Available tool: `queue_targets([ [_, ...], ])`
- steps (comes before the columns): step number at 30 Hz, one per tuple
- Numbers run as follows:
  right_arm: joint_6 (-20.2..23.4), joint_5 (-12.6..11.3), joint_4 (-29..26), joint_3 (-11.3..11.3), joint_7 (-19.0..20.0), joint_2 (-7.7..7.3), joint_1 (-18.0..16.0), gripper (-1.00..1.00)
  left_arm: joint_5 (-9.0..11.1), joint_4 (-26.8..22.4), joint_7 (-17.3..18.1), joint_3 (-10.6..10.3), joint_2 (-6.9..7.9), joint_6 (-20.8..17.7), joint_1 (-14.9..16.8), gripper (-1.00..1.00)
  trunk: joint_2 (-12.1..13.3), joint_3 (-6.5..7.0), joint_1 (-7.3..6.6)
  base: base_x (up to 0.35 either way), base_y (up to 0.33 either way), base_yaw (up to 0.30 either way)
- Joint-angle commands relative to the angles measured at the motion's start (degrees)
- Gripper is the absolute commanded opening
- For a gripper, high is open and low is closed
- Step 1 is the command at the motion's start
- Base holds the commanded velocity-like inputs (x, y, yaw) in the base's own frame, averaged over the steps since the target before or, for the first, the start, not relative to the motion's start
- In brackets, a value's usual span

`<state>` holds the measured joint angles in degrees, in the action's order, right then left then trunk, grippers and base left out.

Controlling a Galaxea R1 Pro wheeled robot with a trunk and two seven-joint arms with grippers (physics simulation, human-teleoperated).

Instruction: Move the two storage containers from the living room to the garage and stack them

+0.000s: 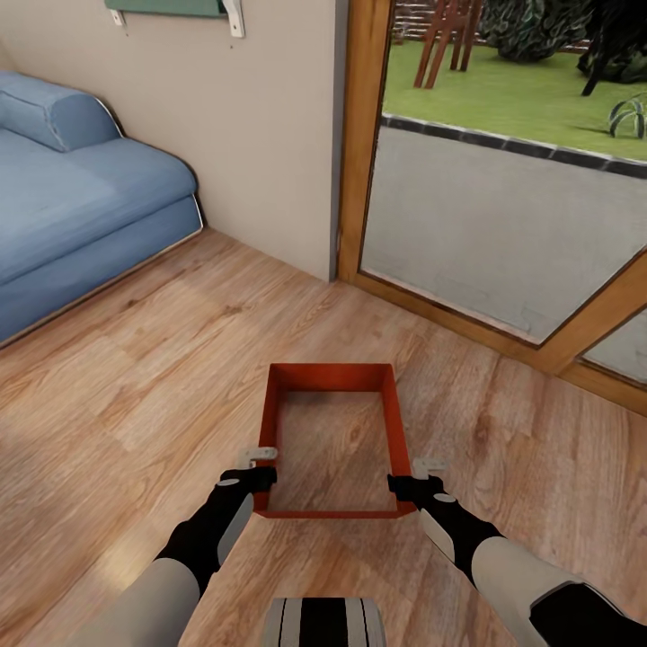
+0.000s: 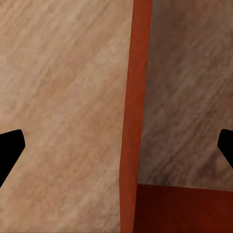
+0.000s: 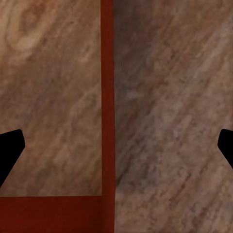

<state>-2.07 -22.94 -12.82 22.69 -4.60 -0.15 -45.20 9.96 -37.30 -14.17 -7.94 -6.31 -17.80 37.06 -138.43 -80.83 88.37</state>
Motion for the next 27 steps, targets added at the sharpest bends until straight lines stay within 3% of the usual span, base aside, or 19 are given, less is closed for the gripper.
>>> queue_targets([
  [1, -0.19, -0.53, -0.01, 0.51, -0.29, -0.02, 0.02, 1.00, 0.62, -0.03, -0.52, -0.32, 0.05, -0.18, 0.03, 1.00, 0.00, -0.04, 0.67, 0.000, 0.000, 0.000],
  [27, -0.17, -0.53, -0.01, 0.51, -0.24, -0.02, 0.02, 1.00, 0.68, 1.27, -0.51, -0.33, -0.01, -0.13, 0.03, 1.00, 0.00, -0.04, 0.67, 0.000, 0.000, 0.000],
])
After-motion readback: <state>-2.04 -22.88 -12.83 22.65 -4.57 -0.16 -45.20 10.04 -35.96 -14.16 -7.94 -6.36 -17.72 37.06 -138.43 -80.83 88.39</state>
